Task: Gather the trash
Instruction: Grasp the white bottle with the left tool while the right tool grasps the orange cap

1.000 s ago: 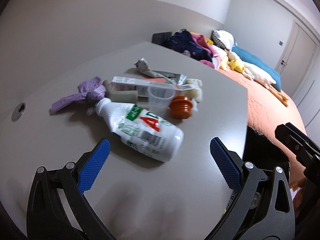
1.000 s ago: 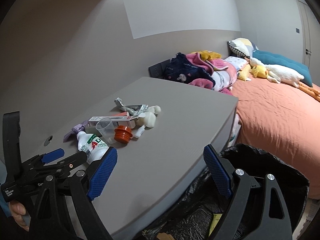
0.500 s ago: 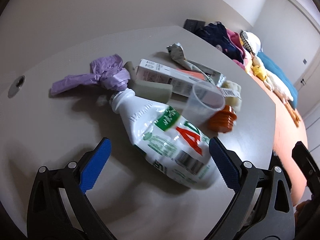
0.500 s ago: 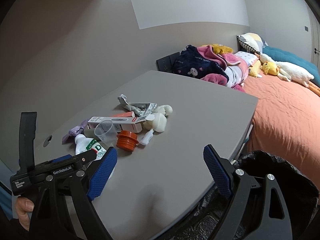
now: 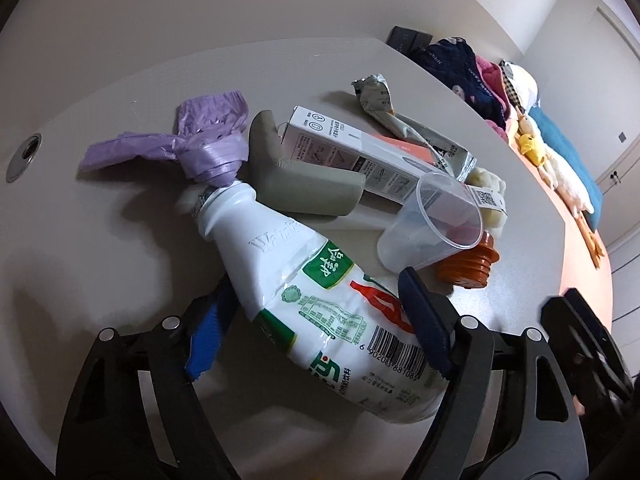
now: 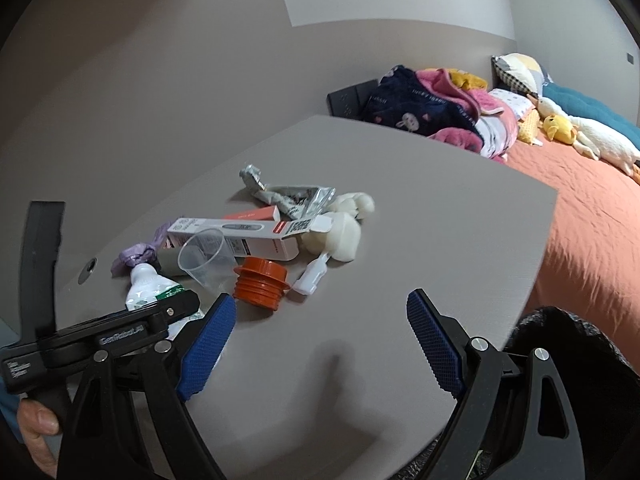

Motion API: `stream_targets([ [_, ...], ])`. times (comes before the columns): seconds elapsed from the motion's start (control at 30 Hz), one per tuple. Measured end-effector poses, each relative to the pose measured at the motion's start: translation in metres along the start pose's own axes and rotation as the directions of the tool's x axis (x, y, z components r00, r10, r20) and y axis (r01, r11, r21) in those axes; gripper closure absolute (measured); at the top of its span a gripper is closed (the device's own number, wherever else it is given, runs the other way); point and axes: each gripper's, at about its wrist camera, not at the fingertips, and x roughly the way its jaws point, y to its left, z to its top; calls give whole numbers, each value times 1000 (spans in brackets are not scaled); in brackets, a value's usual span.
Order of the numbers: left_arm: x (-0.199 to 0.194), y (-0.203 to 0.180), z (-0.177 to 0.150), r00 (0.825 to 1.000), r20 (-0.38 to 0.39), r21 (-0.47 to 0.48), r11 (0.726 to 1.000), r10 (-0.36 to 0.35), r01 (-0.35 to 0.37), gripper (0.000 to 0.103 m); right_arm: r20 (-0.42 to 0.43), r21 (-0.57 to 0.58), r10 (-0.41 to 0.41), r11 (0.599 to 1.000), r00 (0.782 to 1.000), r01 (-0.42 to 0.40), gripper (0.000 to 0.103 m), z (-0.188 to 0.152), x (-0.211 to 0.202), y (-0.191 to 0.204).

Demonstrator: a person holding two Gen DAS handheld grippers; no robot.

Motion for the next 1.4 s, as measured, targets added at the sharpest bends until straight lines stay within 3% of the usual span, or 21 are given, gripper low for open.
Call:
stream_targets([
  [0.13, -4, 6, -3, 1000, 19, -11, 1000, -7, 7, 31, -25, -15, 2, 1000, 1000, -2, 15, 2, 15, 7],
  [0.3, -8, 18, -4, 999, 43, -43, 999, -17, 18, 49, -44, -40, 18, 999, 999, -20, 22, 4, 30, 18],
  [0.43, -10, 19, -6, 999, 42, -36, 999, -29, 30, 49, -73, -67, 14, 998, 997, -19, 30, 7, 44, 27],
  [0.67, -9, 19, -6, 998, 46, -30, 999, -36, 37, 49, -96, -80, 24, 996, 995, -32, 31, 11, 61, 38],
  [0.83, -8, 17, -5, 998, 57, -28, 999, -33, 35, 49, -120, -61, 81, 994, 990, -88, 56, 13, 71, 41],
  [1.03, -10, 19, -7, 998, 47, -43, 998, -47, 49, 52, -118, -15, 119, 992, 986, -121, 56, 9, 65, 32],
  [1.1, -13, 21, -8, 997, 48, -55, 997, -59, 62, 64, -116, -8, 121, 992, 986, -123, 56, 7, 60, 31],
  [1.17, -15, 22, -9, 995, 44, -59, 994, -93, 96, 65, -109, -3, 120, 993, 987, -121, 56, 5, 53, 29],
  [1.4, -31, 14, -20, 993, 73, -27, 995, -94, 96, 68, -71, 26, 123, 992, 990, -122, 56, 2, 20, 17],
])
